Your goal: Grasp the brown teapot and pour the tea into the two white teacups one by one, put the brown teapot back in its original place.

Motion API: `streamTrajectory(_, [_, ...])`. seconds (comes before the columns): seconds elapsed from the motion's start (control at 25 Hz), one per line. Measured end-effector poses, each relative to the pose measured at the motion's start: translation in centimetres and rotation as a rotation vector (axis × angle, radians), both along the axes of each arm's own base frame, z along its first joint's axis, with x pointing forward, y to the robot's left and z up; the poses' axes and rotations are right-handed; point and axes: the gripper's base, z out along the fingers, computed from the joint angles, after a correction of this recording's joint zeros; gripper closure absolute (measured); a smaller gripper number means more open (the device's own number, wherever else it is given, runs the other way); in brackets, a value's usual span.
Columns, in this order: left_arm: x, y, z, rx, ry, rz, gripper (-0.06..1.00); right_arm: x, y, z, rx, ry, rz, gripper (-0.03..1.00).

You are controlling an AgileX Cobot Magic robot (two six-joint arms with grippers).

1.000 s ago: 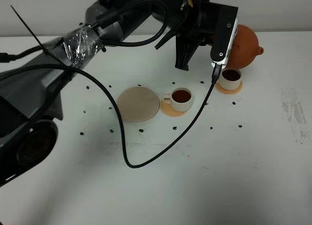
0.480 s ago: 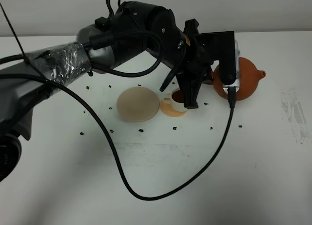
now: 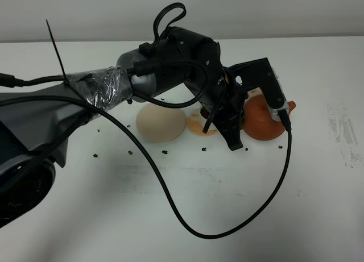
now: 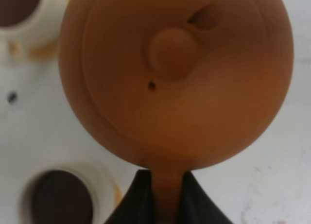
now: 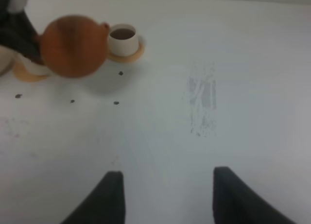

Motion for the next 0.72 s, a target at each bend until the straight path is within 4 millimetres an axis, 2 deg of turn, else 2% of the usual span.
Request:
streamTrajectory(0.28, [0.5,-0.3,-4.0,0.041,0.042,0.016,0.83,0.0,0.0,0.0,0.0,0.0,0.0,0.54])
streamTrajectory(0.4, [0.5,-0.3,-5.1,0.057,0.057,0.016,0.83,0.0,0.0,0.0,0.0,0.0,0.0,0.54])
streamTrajectory(0.56, [0.5,-0.3,-4.7,0.054,0.053,0.016,0.83,0.0,0.0,0.0,0.0,0.0,0.0,0.54])
streamTrajectory(0.72, [0.2,0.1,-1.9,0.037,0.012,0.008,0.83,0.0,0.0,0.0,0.0,0.0,0.0,0.54])
